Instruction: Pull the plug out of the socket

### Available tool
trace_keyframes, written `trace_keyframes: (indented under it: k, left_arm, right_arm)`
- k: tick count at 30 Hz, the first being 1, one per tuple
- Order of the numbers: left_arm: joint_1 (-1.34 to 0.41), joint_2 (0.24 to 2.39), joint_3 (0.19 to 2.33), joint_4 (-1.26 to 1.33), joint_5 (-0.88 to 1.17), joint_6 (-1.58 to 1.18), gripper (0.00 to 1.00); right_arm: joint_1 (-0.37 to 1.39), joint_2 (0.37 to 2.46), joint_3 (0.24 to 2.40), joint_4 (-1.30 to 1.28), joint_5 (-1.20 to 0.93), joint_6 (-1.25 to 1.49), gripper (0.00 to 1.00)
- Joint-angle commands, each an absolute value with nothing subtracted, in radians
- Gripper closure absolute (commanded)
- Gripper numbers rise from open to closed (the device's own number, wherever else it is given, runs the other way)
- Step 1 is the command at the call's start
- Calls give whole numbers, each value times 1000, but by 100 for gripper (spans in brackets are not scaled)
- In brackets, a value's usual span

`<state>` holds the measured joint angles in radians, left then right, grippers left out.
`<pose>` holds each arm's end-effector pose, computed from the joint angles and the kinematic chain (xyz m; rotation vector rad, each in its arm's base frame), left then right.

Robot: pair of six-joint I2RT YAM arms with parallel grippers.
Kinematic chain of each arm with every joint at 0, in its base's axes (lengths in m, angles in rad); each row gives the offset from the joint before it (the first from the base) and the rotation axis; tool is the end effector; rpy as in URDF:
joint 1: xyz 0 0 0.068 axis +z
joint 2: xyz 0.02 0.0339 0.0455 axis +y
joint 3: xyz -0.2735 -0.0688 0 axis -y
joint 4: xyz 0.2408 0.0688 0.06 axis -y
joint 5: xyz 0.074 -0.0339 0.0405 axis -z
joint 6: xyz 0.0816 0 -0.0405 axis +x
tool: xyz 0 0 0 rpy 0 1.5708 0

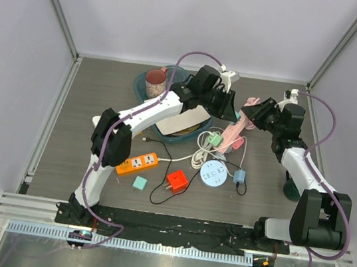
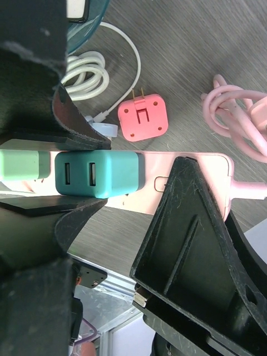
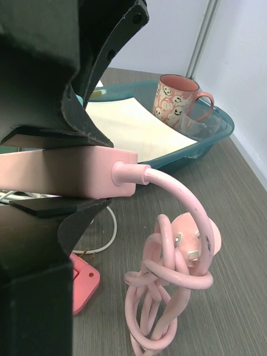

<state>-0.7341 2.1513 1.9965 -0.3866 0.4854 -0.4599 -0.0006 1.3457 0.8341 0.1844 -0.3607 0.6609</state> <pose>0.3772 -0.3917 0.2890 0.6246 2.2036 -1.1856 0.3407 0.0286 0.2662 0.3899 1.9154 0.7846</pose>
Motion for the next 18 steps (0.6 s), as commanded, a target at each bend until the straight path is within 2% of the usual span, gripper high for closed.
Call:
trace_keyframes:
  k: [1,18]
  left_arm:
    - [-713,2054,1985,-361,433,-445,100]
    - [-703,1987,1963,-403,411,-408,100]
  right_arm:
    - [-9,1328,856,120,-282,571,99]
    - [-26,1327,842,67,-183,523,99]
